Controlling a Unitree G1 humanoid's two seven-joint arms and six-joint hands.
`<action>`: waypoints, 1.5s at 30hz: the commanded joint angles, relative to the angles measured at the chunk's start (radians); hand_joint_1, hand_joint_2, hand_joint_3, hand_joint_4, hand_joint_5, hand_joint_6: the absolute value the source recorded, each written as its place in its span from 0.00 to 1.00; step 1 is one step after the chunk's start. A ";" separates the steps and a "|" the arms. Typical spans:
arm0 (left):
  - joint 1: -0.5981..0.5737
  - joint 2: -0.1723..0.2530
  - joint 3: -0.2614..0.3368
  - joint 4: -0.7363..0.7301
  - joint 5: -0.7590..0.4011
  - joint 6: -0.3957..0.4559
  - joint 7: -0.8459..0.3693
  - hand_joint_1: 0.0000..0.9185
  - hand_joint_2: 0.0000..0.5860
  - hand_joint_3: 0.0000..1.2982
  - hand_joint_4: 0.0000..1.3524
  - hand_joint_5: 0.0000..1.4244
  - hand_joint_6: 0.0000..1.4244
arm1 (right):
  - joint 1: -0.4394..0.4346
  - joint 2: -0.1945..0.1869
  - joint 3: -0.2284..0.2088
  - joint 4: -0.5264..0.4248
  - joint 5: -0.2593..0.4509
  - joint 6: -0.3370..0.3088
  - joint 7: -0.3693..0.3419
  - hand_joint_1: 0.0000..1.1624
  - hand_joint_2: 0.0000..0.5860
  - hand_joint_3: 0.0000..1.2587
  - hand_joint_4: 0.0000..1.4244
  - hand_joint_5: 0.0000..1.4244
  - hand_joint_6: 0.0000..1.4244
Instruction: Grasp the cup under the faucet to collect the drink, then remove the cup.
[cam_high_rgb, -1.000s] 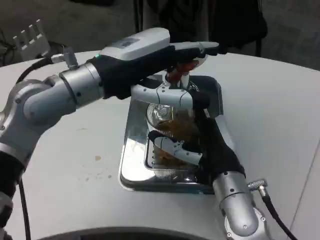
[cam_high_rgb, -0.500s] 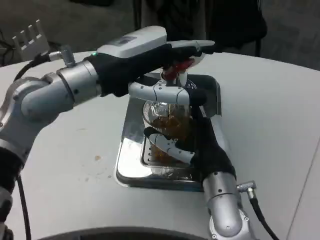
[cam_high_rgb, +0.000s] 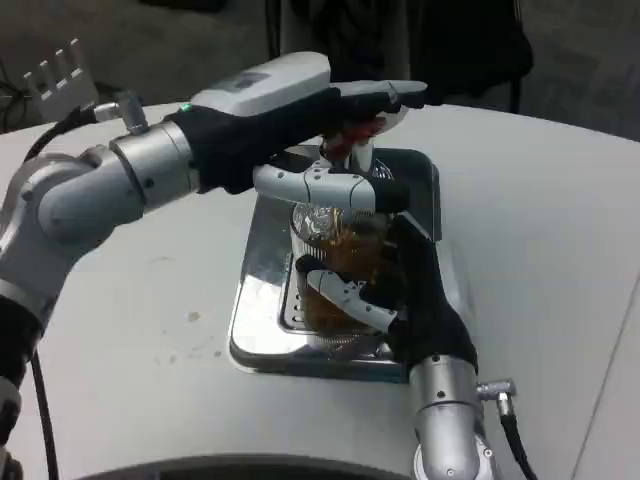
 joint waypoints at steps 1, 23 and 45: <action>0.062 0.049 -0.005 0.016 0.056 0.047 -0.030 0.00 0.18 0.11 0.06 0.09 0.19 | 0.037 0.062 0.008 -0.011 0.010 -0.025 -0.028 0.68 0.39 0.30 0.29 0.32 0.27; 0.185 0.007 0.214 -0.200 -0.163 0.016 -0.008 0.00 0.15 0.11 0.14 0.20 0.27 | 0.093 0.067 0.028 -0.089 0.005 -0.015 -0.092 0.73 0.37 0.42 0.41 0.49 0.51; 0.236 -0.007 0.293 -0.310 -0.219 0.045 -0.007 0.00 0.15 0.15 0.19 0.26 0.32 | 0.156 0.063 0.027 -0.212 -0.013 -0.025 -0.122 0.76 0.31 0.48 0.47 0.60 0.66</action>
